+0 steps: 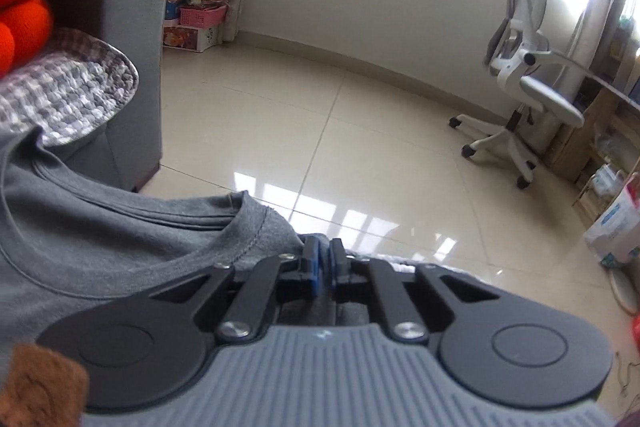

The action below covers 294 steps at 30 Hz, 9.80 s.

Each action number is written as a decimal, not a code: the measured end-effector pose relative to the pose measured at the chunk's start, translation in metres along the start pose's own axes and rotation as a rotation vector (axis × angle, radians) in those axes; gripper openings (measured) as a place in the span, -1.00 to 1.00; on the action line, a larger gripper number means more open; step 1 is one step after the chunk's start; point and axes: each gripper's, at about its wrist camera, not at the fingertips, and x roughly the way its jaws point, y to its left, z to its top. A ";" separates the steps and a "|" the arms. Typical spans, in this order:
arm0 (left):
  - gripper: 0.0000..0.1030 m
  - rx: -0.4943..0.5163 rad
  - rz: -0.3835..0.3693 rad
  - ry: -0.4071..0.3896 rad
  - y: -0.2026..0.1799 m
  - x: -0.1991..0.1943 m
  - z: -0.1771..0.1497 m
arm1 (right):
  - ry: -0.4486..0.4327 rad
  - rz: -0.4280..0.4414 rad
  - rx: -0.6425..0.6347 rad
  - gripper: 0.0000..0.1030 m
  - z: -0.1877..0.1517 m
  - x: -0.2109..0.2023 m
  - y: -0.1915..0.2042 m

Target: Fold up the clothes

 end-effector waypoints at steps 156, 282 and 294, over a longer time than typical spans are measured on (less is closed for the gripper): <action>-0.40 -0.083 -0.027 0.133 0.083 -0.045 0.025 | 0.069 0.925 -0.221 -0.99 -0.138 -0.284 0.251; -0.29 0.226 -0.165 0.144 0.059 -0.082 -0.030 | 0.116 0.604 0.170 -0.23 -0.013 -0.091 0.170; -0.18 0.202 -0.232 0.137 0.063 -0.088 -0.028 | -0.025 0.455 0.104 -0.92 0.010 -0.116 0.169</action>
